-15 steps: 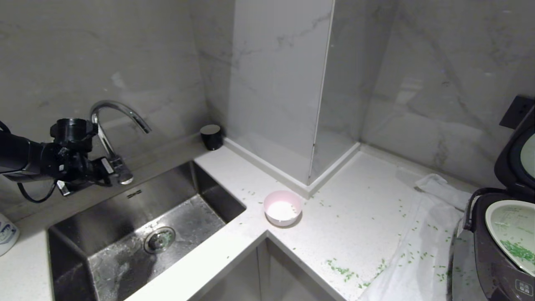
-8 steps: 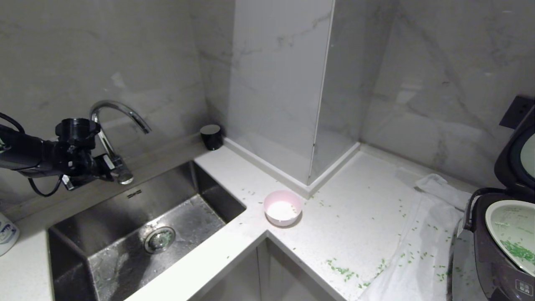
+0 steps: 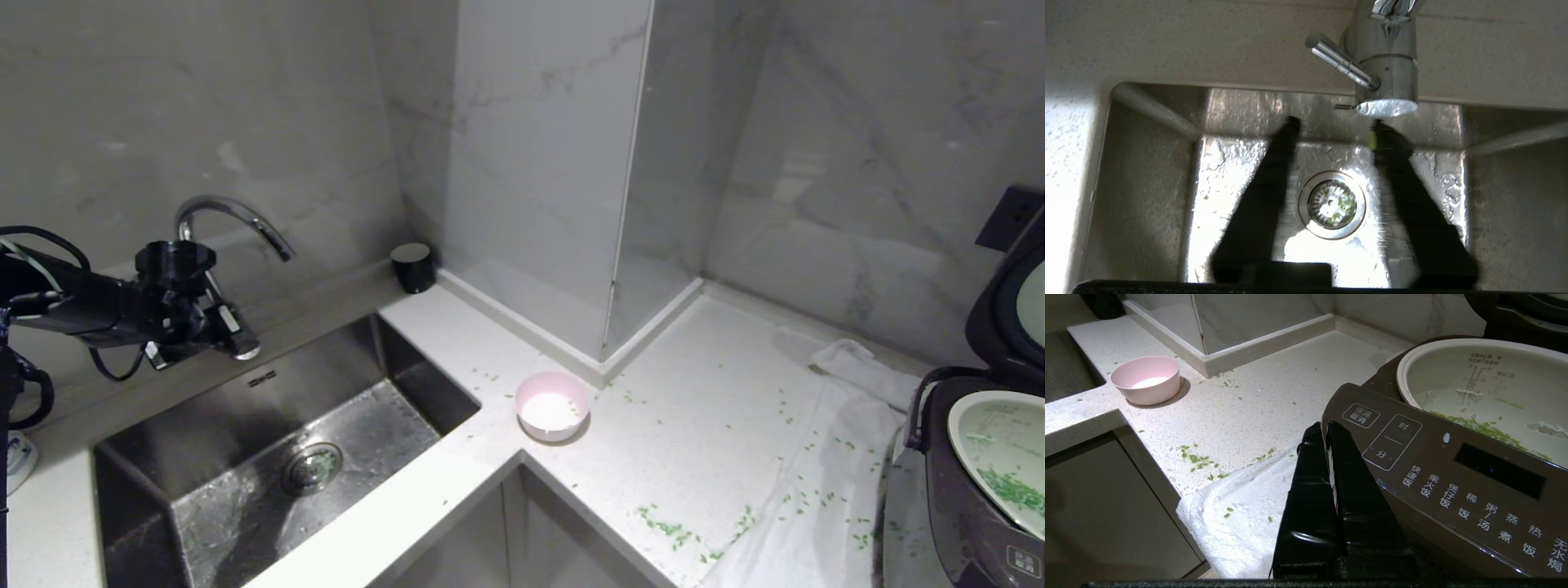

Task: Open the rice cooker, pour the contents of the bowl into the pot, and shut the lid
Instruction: Turn on the tap

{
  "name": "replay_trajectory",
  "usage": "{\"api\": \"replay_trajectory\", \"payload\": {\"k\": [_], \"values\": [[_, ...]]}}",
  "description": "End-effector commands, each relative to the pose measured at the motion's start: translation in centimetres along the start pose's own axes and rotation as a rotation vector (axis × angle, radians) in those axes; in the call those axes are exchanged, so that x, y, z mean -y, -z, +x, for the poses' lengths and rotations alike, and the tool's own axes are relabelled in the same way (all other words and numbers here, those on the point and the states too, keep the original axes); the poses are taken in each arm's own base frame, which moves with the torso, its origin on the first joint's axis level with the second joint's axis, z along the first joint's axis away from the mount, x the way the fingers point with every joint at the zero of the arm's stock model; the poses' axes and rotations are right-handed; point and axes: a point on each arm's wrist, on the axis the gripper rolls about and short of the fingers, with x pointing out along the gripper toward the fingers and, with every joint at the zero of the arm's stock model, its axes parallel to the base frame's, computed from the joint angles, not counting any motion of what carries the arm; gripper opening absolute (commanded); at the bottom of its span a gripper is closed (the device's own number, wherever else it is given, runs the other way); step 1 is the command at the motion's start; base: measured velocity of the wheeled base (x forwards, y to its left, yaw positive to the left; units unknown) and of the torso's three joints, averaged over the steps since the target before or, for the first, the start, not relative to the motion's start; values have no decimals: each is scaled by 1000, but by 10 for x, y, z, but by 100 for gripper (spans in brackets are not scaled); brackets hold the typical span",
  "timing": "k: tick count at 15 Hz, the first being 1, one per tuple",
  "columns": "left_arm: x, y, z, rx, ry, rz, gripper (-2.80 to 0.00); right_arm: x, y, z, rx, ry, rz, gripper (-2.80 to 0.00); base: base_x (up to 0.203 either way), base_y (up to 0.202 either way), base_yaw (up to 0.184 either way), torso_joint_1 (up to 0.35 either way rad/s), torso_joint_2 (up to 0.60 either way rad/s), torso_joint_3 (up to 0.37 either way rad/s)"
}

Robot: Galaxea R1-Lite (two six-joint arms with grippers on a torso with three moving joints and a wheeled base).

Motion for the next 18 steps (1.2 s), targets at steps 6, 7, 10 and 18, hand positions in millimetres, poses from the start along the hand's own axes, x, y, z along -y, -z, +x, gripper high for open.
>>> {"api": "replay_trajectory", "payload": {"k": [6, 7, 10, 18], "values": [[-1, -10, 34, 56, -8, -52, 0, 0, 0, 0, -1, -1, -1, -280, 0, 0, 0, 0, 0, 0], [-2, -11, 37, 62, -9, -58, 0, 0, 0, 0, 0, -1, -1, -280, 0, 0, 0, 0, 0, 0], [0, -13, 42, 74, -7, -65, 0, 0, 0, 0, 1, -1, -1, -280, 0, 0, 0, 0, 0, 0], [4, -15, 56, 99, 2, -77, 0, 0, 0, 0, 1, -1, -1, -280, 0, 0, 0, 0, 0, 0]]}}
